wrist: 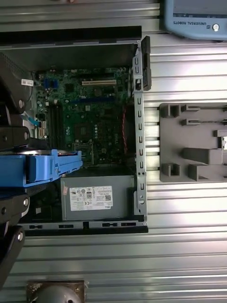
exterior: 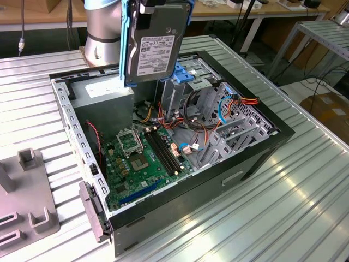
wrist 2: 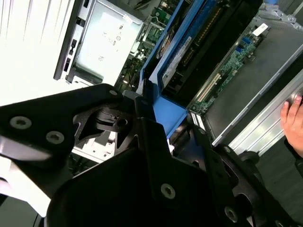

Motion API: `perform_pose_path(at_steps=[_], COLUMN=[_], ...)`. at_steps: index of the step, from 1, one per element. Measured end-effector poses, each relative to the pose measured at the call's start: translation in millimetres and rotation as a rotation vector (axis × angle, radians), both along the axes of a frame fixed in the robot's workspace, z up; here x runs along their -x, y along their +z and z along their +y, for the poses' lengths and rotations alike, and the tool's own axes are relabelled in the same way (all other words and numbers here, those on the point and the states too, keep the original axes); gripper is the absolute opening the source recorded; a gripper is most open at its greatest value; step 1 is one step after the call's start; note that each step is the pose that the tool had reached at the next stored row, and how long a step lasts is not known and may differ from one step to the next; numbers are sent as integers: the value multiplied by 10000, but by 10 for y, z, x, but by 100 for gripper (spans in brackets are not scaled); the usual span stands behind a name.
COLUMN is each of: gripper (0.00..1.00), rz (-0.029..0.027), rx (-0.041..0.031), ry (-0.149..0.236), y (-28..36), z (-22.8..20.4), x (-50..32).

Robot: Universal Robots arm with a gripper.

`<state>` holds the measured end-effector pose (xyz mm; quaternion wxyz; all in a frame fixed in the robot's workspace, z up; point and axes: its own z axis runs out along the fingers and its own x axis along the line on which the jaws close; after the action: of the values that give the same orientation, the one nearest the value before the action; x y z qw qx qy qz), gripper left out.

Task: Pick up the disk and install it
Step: 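Insert the disk into the insertion slot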

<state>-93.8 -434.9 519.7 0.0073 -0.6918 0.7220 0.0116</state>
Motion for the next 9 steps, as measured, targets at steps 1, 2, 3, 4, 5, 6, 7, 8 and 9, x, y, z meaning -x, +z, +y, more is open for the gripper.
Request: perform_pose_path(at_steps=[1,2,3,4,5,6,7,8,9], gripper=[37,37,37,37,37,37,37,37,37], rz=[0,-1,0,0,0,-1,-13,-32,-54], rx=[2,1,2,2,3,3,2,3,2], ry=[-1,0,0,0,0,0,0,0,0], y=[-1,-2,-3,-3,-4,-4,-7,-9,-12], z=[-2,-5,-17,-31,-40,-54,-73,-87,-103], x=[-31,-54,-91,-109,-113,-116,-118,-118,-118])
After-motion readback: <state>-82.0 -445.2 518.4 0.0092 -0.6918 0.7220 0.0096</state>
